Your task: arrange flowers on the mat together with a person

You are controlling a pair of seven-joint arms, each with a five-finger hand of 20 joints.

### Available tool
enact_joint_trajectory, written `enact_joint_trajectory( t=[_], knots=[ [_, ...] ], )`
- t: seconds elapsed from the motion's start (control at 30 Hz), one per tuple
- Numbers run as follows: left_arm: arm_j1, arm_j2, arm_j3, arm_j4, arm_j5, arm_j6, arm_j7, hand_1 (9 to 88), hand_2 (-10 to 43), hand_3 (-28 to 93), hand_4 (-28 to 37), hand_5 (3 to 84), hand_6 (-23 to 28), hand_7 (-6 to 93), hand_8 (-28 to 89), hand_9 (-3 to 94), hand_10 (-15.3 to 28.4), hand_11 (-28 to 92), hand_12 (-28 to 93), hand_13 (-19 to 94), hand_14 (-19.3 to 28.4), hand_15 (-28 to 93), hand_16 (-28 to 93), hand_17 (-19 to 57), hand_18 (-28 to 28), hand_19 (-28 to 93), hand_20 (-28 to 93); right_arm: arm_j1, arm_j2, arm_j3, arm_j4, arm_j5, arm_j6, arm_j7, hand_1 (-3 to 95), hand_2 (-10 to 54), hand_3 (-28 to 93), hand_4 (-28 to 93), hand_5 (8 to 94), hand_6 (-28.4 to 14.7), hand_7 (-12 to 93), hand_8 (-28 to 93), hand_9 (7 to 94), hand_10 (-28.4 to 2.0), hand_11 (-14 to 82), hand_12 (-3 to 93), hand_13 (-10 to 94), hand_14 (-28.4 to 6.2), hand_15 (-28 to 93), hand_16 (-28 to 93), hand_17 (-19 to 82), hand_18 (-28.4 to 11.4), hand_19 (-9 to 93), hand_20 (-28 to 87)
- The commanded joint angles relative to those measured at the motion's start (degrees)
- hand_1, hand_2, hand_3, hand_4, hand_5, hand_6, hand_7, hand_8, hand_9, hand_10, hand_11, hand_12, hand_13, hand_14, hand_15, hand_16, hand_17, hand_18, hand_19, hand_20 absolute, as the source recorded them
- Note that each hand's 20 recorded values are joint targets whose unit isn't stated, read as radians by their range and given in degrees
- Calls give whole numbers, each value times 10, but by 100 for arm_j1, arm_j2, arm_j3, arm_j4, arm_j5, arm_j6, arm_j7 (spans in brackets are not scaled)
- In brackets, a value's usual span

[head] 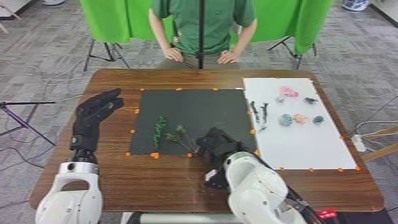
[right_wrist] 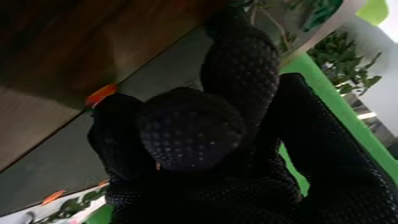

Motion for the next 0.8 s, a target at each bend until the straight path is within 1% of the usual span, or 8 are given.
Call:
enact_joint_trajectory(
  t=[0.03,0.33,0.43,0.53,0.6,0.67,0.73,0.8],
  knots=[
    [29,-81,24,41,4,-85,-42,263,-78,661,-165,498,33,158,-52,481,132,231,174,373,182,300,48,27,153,181,243,-51,-42,39,28,47,-1,-58,290,207,652,-81,819,-14,139,-71,937,-78,492,164,937,-42,628,188,563,-217,932,476],
    [48,-79,26,29,-3,-114,-43,263,-76,659,-165,497,32,159,-52,482,132,230,174,373,182,299,47,27,153,181,243,-370,171,1234,-1211,1191,201,-483,269,144,655,-74,849,-11,148,-67,937,-79,503,160,937,-44,635,184,564,-220,932,480],
    [28,-74,103,48,-17,-137,-26,263,-76,659,-165,497,32,159,-53,481,132,231,175,374,183,300,48,27,154,182,243,-775,343,1832,-1198,2256,1073,-2073,266,124,654,-75,848,-9,160,-64,937,-81,488,168,937,-44,618,194,549,-221,931,474],
    [56,-61,160,44,-30,-208,-25,264,-76,659,-165,497,32,159,-53,482,132,231,175,373,183,300,48,27,153,183,243,-970,466,2208,-641,4066,1507,-3780,258,112,649,-92,779,-4,172,-70,925,-106,324,223,928,-69,427,311,451,-222,856,472],
    [68,-90,191,58,-40,-273,-12,264,-76,660,-165,498,32,158,-53,483,132,231,175,374,183,300,47,28,153,182,242,-1037,482,2335,-377,5844,1434,-4243,239,101,649,-100,710,-2,174,-72,828,-140,205,222,813,-109,284,332,350,-200,660,469],
    [73,-127,242,74,-68,-282,-3,264,-76,660,-165,498,32,159,-53,484,133,231,175,375,183,299,47,30,152,180,241,-1049,444,2256,-186,7154,1672,-4730,191,95,675,-113,647,-4,146,-72,716,-153,120,199,622,-141,185,277,305,-167,354,409],
    [63,-178,267,102,-57,-318,18,264,-76,660,-166,499,33,158,-53,485,133,230,174,376,183,298,46,33,151,177,239,-1030,297,2246,-92,7520,1787,-5074,129,98,709,-128,560,-3,99,-66,589,-156,82,171,446,-144,133,215,243,-155,134,363],
    [47,-203,289,101,-62,-336,32,264,-76,661,-166,500,33,158,-53,485,133,230,175,378,184,296,44,36,150,171,235,-1048,77,2327,-42,7040,1834,-5307,91,97,737,-143,465,4,73,-66,497,-146,62,153,336,-124,93,181,188,-143,47,316]
  ],
)
